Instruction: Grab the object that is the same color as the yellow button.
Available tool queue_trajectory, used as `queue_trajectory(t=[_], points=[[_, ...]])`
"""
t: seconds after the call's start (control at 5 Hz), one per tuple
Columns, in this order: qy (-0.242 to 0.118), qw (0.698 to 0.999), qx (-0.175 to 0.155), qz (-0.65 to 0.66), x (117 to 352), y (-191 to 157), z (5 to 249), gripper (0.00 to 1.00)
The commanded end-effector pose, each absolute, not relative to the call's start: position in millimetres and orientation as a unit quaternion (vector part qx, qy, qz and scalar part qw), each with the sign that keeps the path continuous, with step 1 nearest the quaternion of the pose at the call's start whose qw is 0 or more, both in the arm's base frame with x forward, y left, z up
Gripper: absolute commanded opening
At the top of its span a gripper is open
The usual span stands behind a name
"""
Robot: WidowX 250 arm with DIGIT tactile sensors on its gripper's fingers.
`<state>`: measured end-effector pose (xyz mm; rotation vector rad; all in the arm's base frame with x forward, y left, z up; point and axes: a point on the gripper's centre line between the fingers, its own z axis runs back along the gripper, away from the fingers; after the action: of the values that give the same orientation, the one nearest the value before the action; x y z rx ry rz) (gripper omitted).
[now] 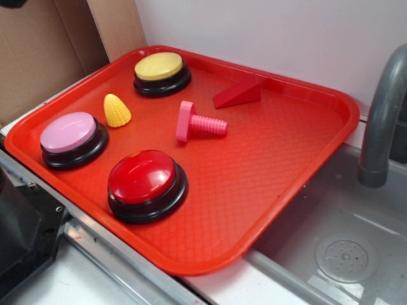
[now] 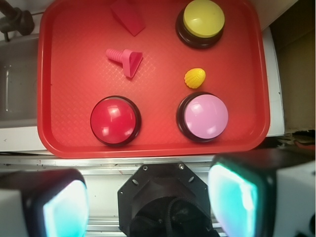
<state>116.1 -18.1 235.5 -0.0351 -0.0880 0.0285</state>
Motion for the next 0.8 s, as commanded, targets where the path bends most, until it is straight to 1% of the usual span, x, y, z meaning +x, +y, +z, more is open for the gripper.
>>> queue_trajectory(t=[0.0, 0.2, 0.4, 0.6], points=[[-0.044, 0.999, -0.018, 0.014, 116, -18, 235, 1.0], [-0.054, 0.998, -0.002, 0.036, 128, -13, 220, 1.0], [-0.077, 0.996, -0.037, 0.02, 148, 0, 195, 1.0], [-0.073, 0.996, -0.025, 0.052, 168, 23, 172, 1.0]])
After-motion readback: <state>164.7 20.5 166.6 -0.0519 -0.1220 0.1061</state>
